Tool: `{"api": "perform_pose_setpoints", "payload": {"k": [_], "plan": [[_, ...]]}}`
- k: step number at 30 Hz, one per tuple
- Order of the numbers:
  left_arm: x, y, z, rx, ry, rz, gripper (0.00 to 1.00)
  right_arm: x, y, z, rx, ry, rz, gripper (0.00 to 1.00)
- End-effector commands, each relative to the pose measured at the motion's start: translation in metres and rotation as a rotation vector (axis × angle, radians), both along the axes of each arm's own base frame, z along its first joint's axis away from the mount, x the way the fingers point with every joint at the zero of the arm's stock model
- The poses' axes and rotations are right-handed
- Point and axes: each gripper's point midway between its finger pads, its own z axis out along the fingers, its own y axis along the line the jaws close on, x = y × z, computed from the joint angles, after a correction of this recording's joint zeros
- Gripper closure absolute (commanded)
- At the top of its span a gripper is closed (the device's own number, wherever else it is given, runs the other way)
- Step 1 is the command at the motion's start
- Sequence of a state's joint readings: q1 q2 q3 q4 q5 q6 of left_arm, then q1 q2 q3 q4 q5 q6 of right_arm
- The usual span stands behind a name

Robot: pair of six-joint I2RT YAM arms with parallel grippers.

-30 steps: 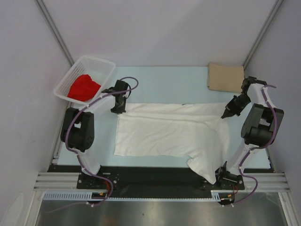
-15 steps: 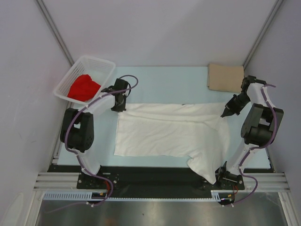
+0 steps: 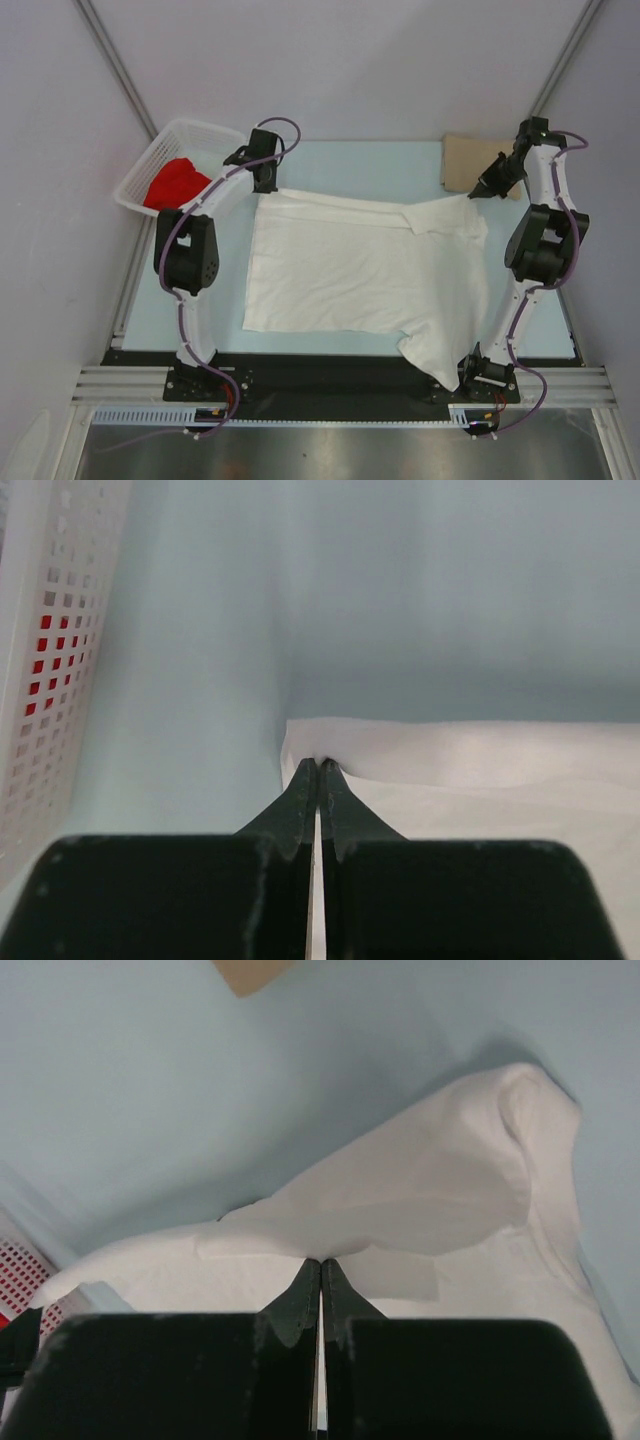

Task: Fold and stack the t-shirts
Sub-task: Fold the tshirt

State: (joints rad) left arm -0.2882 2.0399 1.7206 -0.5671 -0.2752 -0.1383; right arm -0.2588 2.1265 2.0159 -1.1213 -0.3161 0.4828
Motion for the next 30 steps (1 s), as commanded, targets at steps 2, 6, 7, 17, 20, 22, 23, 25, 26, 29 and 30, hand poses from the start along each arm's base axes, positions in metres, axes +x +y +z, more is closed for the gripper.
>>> {"api": "perform_pose_setpoints", "payload": {"k": [2,6,7,17,20,22,23,25,26,29,30], "plan": [[0.029,0.006,0.025,0.008,-0.108,0.007,1.00,0.030,-0.003,0.017,0.024,-0.105,-0.005,1.00],[0.044,0.019,0.030,-0.017,-0.127,0.052,1.00,0.049,-0.006,0.027,0.043,-0.147,-0.011,1.00],[0.046,0.021,0.028,-0.013,-0.123,0.057,1.00,0.053,-0.007,0.027,0.048,-0.153,-0.011,1.00],[0.038,0.017,0.021,-0.043,-0.090,0.048,1.00,0.074,-0.005,0.024,0.113,-0.186,-0.013,1.00],[0.032,0.020,0.020,-0.029,-0.075,0.045,1.00,0.070,-0.004,0.026,0.113,-0.187,-0.010,1.00],[0.028,0.020,0.024,-0.032,-0.072,0.039,1.00,0.065,-0.005,0.033,0.092,-0.186,-0.005,1.00],[0.026,0.018,0.025,-0.038,-0.068,0.029,1.00,0.055,-0.004,0.029,0.092,-0.143,-0.009,1.00],[0.017,0.018,0.022,-0.041,-0.041,0.023,1.00,0.041,-0.005,0.023,0.080,-0.091,-0.011,1.00],[0.014,0.019,0.022,-0.041,-0.030,0.022,1.00,0.023,-0.001,0.019,0.081,-0.035,-0.005,1.00],[-0.006,0.021,0.015,-0.036,0.037,0.020,1.00,-0.002,-0.003,0.026,0.046,-0.007,0.001,1.00],[-0.011,0.022,0.013,-0.035,0.046,0.019,1.00,-0.013,-0.003,0.020,0.044,0.024,0.000,1.00]]}}
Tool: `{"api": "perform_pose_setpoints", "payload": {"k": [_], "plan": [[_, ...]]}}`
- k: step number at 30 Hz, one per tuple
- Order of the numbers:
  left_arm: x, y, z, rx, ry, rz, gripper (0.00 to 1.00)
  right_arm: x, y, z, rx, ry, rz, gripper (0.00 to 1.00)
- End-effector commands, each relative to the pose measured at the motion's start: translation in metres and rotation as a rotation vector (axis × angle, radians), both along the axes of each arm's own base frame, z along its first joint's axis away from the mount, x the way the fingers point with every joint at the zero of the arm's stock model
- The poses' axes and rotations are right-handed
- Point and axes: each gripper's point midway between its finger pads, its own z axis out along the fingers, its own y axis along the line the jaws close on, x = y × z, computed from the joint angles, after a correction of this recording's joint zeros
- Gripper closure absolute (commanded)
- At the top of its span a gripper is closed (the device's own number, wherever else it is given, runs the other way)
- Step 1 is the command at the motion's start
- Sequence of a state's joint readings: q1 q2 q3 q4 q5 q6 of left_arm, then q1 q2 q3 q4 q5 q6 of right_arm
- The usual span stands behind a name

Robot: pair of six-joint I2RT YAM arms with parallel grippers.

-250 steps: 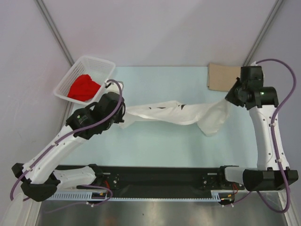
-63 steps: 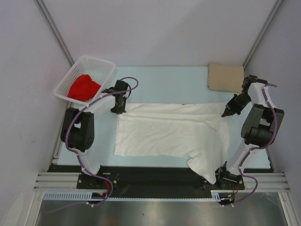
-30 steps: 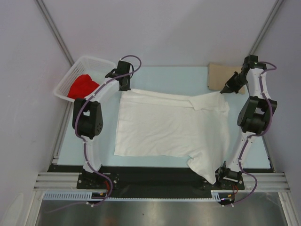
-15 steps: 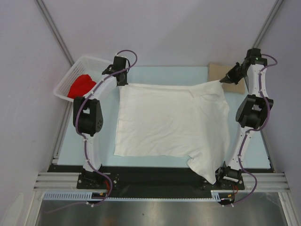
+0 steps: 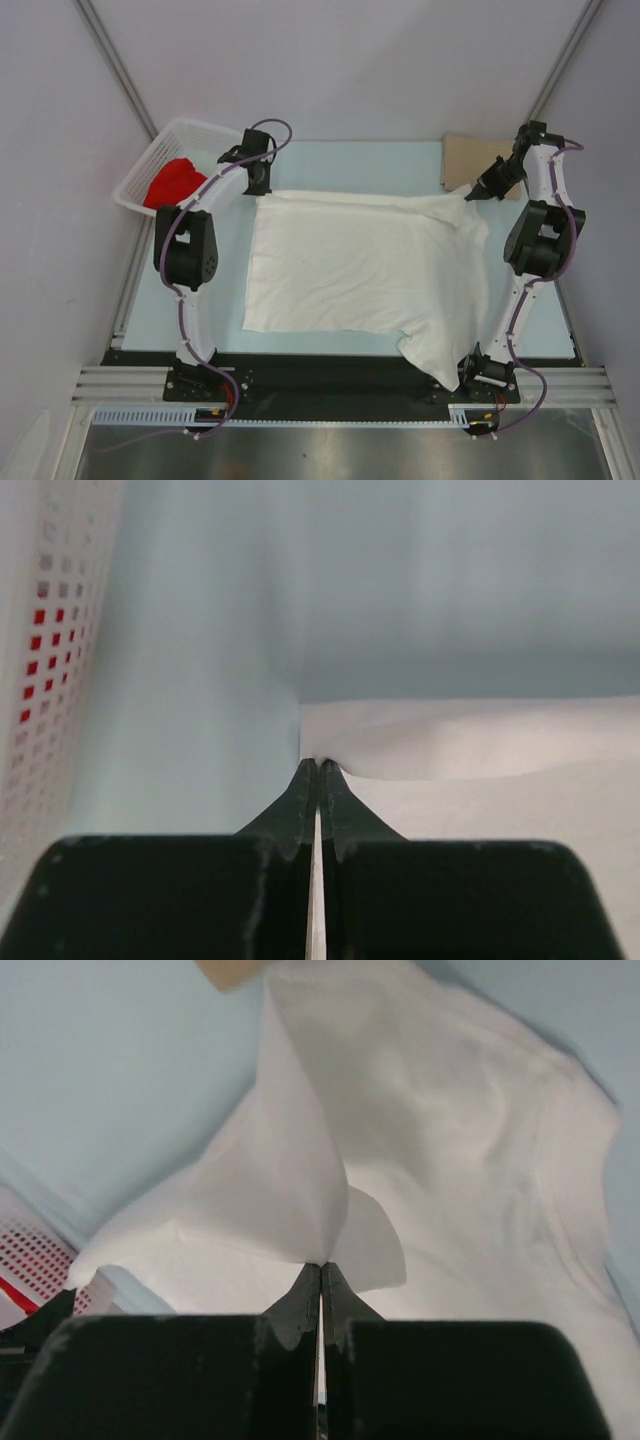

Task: Fold and stack the t-shirts
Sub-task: Fold the tshirt

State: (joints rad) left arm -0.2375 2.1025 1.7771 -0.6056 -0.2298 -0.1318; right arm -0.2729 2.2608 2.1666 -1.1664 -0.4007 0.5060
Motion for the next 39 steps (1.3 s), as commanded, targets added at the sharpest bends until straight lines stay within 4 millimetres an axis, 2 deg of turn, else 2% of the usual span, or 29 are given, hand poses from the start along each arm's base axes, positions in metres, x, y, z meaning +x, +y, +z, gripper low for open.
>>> {"api": "perform_pose_setpoints", "payload": {"k": [1,2,6,9,10,14,17,25,32,39], "plan": [[-0.024,0.006,0.037,-0.019,-0.020,0.003,1.00,-0.041,-0.007,0.030,-0.051,0.021,0.000,1.00],[-0.032,0.010,0.030,-0.012,-0.006,0.006,1.00,-0.047,-0.007,0.037,-0.057,0.007,0.007,1.00],[-0.052,0.013,0.024,-0.007,0.016,0.000,1.00,-0.079,-0.001,0.022,-0.047,0.076,0.025,1.00],[-0.068,0.014,0.012,-0.009,0.054,-0.003,1.00,-0.093,0.003,0.020,-0.044,0.078,0.033,1.00],[-0.071,0.013,0.008,-0.012,0.062,-0.006,1.00,-0.101,0.005,0.013,-0.037,0.103,0.036,1.00],[-0.086,0.014,-0.007,0.006,0.101,-0.013,1.00,-0.118,0.007,0.009,-0.048,0.115,0.044,1.00],[-0.095,0.016,-0.014,0.009,0.115,-0.008,1.00,-0.128,0.005,-0.001,-0.044,0.139,0.043,1.00],[-0.105,0.014,-0.022,0.001,0.131,-0.003,1.00,-0.138,0.000,-0.014,-0.050,0.165,0.027,1.00],[-0.116,-0.002,-0.032,-0.002,0.153,-0.039,1.00,-0.141,-0.014,-0.027,-0.068,0.187,0.007,1.00],[-0.123,0.005,-0.039,0.028,0.170,-0.015,0.99,-0.143,-0.014,-0.032,-0.068,0.198,0.013,1.00]]}}
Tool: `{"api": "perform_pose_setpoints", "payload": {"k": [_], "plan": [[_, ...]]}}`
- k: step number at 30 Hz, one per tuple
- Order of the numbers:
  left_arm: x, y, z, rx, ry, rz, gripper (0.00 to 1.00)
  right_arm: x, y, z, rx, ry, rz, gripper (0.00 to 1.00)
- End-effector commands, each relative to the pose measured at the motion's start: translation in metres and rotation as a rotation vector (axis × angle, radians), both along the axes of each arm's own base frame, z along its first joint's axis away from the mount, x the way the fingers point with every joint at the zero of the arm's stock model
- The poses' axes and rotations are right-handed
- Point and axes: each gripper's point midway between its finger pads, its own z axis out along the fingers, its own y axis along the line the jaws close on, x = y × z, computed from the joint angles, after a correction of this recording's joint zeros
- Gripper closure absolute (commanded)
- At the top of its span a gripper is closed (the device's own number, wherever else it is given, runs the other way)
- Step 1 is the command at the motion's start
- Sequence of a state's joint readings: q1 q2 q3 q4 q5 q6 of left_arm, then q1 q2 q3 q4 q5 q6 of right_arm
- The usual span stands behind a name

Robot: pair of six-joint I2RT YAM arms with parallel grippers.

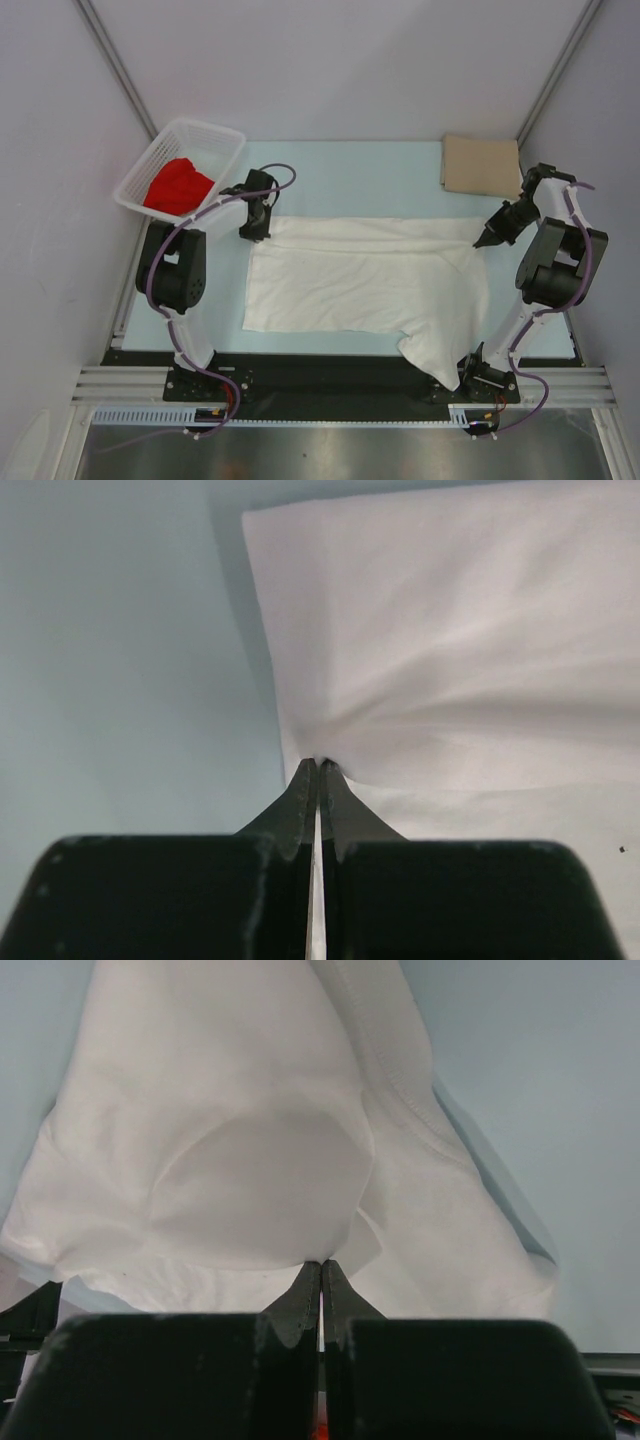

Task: Fold and stack the t-shirts
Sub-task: Fold the tshirt

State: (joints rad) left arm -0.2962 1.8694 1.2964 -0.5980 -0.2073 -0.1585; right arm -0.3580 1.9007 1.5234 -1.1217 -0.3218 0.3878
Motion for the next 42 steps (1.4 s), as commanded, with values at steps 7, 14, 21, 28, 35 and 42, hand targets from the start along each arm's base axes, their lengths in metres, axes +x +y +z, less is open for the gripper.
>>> {"api": "perform_pose_setpoints", "payload": {"k": [7,14,21,28,35,42], "plan": [[-0.001,0.009,0.012,0.025,-0.054,0.050,1.00,-0.010,-0.003,-0.004,-0.025,-0.002,0.014,1.00],[-0.006,0.017,0.012,0.052,-0.060,0.070,1.00,-0.014,0.000,-0.009,-0.021,0.006,0.024,1.00],[-0.012,0.014,0.010,0.030,-0.050,0.079,0.95,-0.016,-0.004,-0.014,-0.039,0.024,0.024,1.00],[-0.023,0.013,0.025,-0.013,-0.079,0.125,0.70,-0.035,0.010,-0.015,-0.033,0.062,0.066,0.92],[-0.009,-0.007,0.074,-0.149,-0.175,0.139,0.50,-0.037,0.002,0.005,-0.080,-0.013,0.043,0.56],[0.000,-0.036,0.075,-0.268,-0.147,0.089,0.67,-0.041,0.020,0.006,-0.186,-0.018,0.205,0.50]]}}
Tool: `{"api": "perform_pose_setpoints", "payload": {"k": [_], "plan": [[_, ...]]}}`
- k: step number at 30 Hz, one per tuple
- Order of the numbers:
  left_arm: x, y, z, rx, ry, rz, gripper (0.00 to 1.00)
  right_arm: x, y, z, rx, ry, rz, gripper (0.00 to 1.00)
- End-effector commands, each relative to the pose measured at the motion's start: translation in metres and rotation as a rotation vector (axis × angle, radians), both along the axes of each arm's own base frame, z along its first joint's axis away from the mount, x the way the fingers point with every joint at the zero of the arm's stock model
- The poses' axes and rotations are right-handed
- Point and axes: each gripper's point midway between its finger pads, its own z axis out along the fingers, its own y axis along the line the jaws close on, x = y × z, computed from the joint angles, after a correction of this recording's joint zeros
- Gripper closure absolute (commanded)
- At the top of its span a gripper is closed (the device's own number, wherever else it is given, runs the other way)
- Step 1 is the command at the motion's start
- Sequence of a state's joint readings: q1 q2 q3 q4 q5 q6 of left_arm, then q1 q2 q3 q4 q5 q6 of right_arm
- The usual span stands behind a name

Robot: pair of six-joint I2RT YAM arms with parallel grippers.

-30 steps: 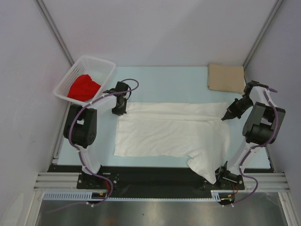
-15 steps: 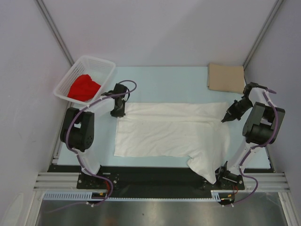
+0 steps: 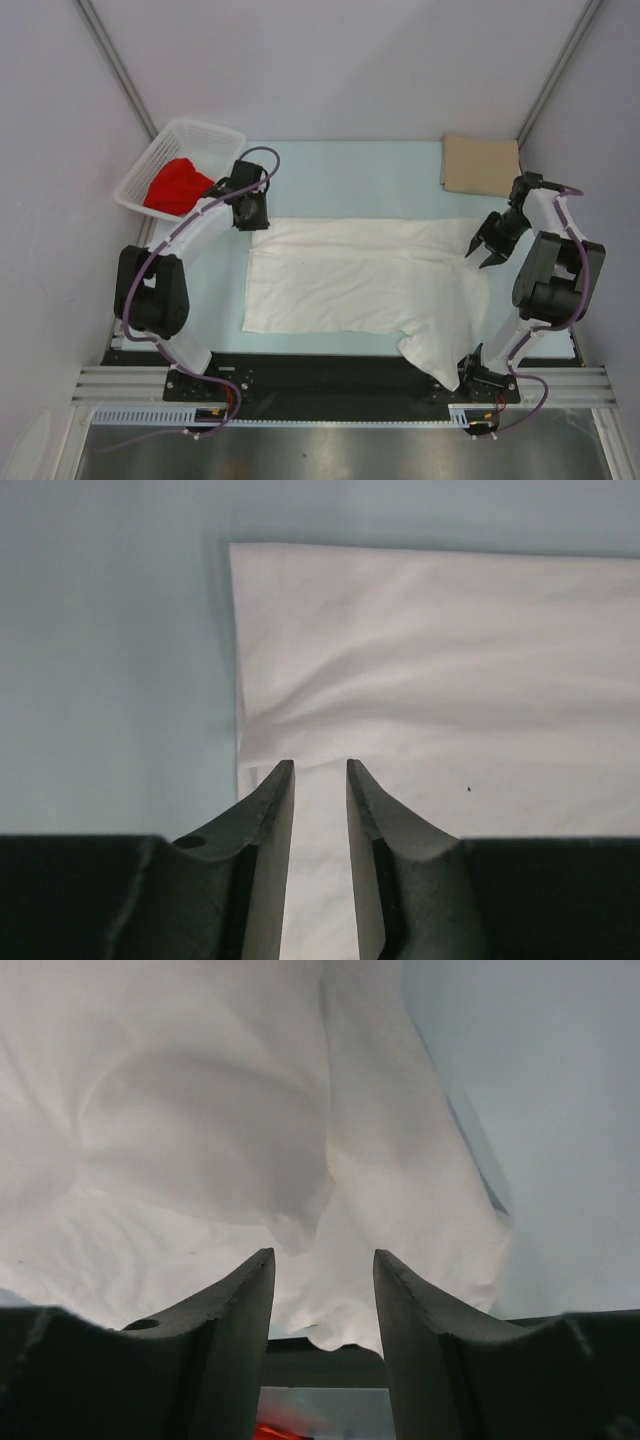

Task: Fold and stack the t-shirts
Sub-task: Fold the tshirt

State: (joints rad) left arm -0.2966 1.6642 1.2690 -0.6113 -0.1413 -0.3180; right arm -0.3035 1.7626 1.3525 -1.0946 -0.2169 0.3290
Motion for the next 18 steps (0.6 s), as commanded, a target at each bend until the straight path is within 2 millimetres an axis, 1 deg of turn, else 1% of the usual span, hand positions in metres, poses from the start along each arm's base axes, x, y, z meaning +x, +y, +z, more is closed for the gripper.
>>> {"api": "perform_pose_setpoints", "payload": {"k": [1,2,5,6,7,8,9,10,13,15,17,18], "plan": [[0.005,-0.024,0.007,-0.109,-0.001,-0.041,0.69,-0.004,0.011,0.008,-0.090,-0.030,0.120,0.50],[0.003,-0.026,0.000,-0.116,0.015,-0.046,0.71,-0.004,0.017,0.006,-0.101,-0.031,0.145,0.50],[0.005,-0.034,-0.008,-0.151,0.026,-0.063,0.74,-0.007,0.020,-0.001,-0.127,-0.021,0.175,0.52],[0.007,-0.036,-0.017,-0.150,0.044,-0.069,0.76,-0.008,0.018,-0.003,-0.150,-0.015,0.182,0.56],[0.007,-0.036,-0.021,-0.150,0.054,-0.072,0.77,-0.009,0.017,-0.006,-0.158,-0.008,0.189,0.58],[0.008,-0.038,-0.025,-0.155,0.064,-0.076,0.78,-0.012,0.015,-0.009,-0.167,0.004,0.192,0.59],[0.007,-0.039,-0.035,-0.154,0.084,-0.076,0.79,-0.013,0.013,-0.011,-0.193,0.013,0.200,0.59],[0.006,-0.038,-0.042,-0.150,0.099,-0.076,0.83,-0.014,0.012,-0.013,-0.202,0.015,0.205,0.59],[-0.003,-0.034,-0.060,-0.132,0.152,-0.067,0.85,-0.012,0.017,-0.017,-0.198,0.002,0.229,0.55],[-0.006,-0.033,-0.065,-0.135,0.156,-0.064,0.86,-0.010,0.018,-0.023,-0.220,0.000,0.247,0.53],[-0.011,-0.033,-0.070,-0.137,0.170,-0.065,0.86,-0.006,0.026,-0.025,-0.230,-0.016,0.286,0.53],[-0.011,-0.034,-0.071,-0.140,0.174,-0.066,0.86,-0.008,0.030,-0.027,-0.230,-0.017,0.297,0.53]]}}
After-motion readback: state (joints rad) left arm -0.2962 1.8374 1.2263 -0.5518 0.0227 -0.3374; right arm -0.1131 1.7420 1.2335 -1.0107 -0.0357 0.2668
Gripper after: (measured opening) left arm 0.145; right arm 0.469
